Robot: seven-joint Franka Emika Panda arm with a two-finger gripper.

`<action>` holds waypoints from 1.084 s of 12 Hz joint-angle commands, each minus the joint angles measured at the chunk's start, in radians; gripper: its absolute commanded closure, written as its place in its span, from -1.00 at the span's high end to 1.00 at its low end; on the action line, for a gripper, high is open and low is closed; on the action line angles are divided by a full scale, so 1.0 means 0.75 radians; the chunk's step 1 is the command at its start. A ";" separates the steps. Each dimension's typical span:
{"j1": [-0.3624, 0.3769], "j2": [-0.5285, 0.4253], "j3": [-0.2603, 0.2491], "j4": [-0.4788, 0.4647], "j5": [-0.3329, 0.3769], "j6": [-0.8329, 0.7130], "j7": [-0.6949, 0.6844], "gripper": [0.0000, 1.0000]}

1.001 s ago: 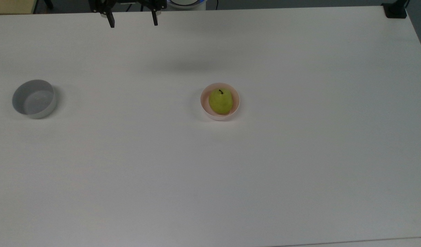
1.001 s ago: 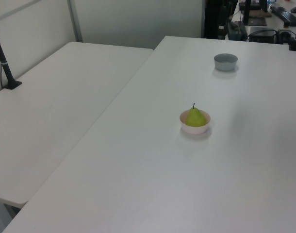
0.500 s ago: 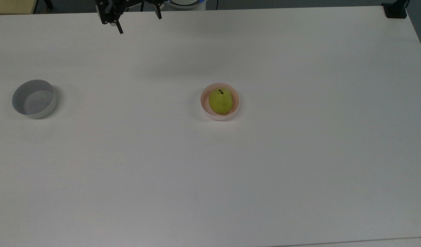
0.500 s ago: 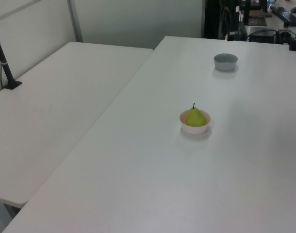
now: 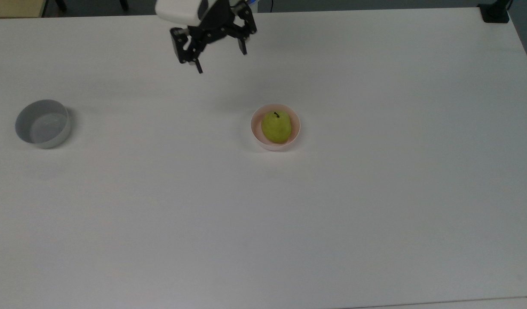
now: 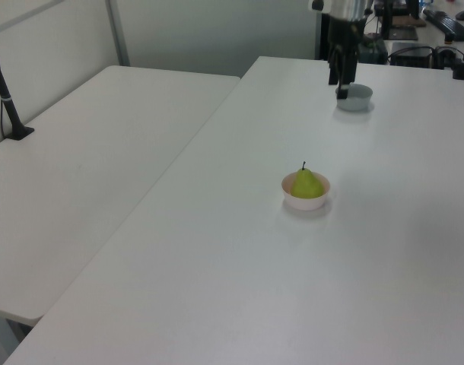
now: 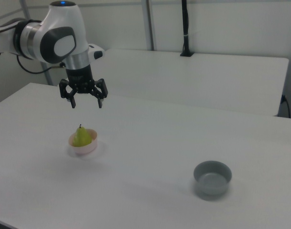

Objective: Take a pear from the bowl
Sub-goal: 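Move the open gripper over the pink bowl holding the pear, then lower the gripper around the pear and close on it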

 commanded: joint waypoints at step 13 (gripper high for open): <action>0.191 0.301 0.066 -0.159 -0.034 0.456 0.312 1.00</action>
